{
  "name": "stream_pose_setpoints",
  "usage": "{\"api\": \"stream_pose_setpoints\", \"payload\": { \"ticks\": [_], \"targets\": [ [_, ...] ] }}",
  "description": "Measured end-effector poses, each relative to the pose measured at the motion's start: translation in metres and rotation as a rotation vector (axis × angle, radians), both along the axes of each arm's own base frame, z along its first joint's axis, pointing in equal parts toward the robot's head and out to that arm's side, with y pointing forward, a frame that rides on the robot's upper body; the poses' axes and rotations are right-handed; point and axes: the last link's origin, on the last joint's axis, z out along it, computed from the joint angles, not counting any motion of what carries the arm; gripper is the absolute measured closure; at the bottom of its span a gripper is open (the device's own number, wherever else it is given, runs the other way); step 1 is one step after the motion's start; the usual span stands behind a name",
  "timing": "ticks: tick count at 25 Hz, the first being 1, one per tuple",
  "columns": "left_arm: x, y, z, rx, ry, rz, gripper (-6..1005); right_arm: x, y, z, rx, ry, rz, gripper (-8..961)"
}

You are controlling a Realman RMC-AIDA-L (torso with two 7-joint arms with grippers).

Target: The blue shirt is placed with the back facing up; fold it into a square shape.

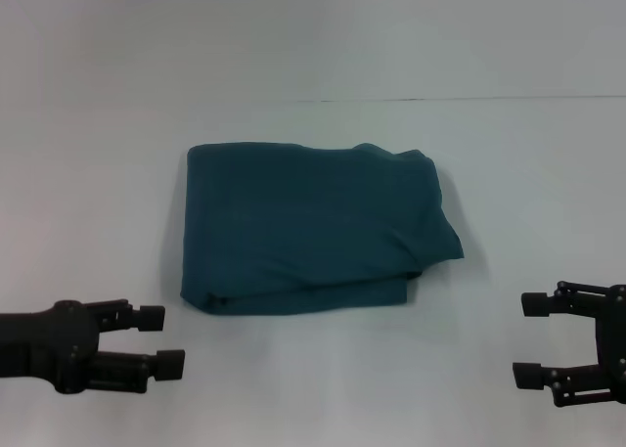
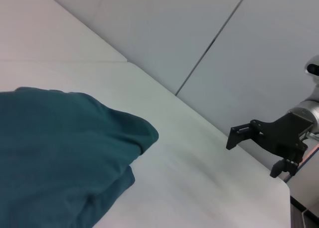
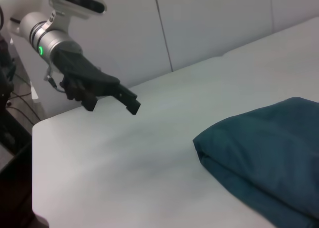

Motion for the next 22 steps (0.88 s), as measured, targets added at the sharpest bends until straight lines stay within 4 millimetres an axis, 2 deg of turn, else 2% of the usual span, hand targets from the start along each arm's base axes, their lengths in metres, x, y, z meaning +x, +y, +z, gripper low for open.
{"api": "stream_pose_setpoints", "payload": {
  "ticks": [13,22],
  "targets": [
    [-0.005,-0.012,-0.008,-0.024,-0.002,0.016,47,0.002,-0.002,-0.002,0.0,0.006,-0.005,8],
    [-0.006,-0.013,-0.008,-0.021,-0.003,0.016,47,0.002,0.0,-0.003,0.005,0.008,-0.011,9]
  ]
}}
